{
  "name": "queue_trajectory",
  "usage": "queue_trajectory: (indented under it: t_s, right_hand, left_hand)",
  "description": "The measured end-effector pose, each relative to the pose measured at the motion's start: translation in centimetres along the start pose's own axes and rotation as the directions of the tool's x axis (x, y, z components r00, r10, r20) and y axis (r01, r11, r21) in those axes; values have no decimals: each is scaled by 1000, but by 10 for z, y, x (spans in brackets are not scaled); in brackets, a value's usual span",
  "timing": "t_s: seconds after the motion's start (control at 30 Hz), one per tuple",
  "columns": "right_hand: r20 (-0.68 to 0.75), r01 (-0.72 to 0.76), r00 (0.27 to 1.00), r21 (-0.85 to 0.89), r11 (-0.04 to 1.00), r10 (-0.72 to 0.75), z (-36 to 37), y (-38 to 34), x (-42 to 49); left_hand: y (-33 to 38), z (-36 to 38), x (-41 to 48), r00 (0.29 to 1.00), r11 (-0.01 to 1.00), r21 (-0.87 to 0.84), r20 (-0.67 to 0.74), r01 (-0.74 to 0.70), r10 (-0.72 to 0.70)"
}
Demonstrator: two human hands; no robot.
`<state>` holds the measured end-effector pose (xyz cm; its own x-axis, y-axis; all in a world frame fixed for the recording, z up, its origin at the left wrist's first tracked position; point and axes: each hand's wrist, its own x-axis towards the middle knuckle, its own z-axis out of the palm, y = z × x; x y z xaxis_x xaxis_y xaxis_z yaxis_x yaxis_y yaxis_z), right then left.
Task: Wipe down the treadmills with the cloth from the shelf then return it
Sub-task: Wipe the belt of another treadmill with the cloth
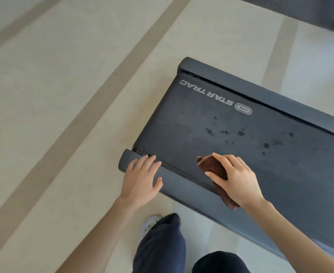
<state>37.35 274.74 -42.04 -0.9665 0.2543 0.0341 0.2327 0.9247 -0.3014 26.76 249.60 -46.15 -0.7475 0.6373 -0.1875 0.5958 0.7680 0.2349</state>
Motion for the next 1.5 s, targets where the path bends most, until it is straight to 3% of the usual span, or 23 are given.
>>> queue_trajectory:
  t_s: [0.3,0.57,1.07,1.33,1.5]
  right_hand:
    - [-118,-39,992,-40,998,34,-188,-116,-16]
    - [-265,-30,964,-80,996,8,-274,-213,-48]
    - [-357,-112,930,-42,993,89,-310,-342,-177]
    - [-425,-267,873,-4,964,240,-292,-393,-147]
    - [-447,-410,796,96,907,408,-267,-440,-104]
  left_hand:
    - [13,-211,-69,984,991,-26,-121,-135,131]
    - [11,-316,-114,951,961,9,-141,-276,275]
    - [-24,-375,-253,896,903,17,-114,-429,428]
    - [-78,-404,-225,830,833,7,-84,-553,551]
    - [-142,-428,-188,770,772,11,-48,-636,636]
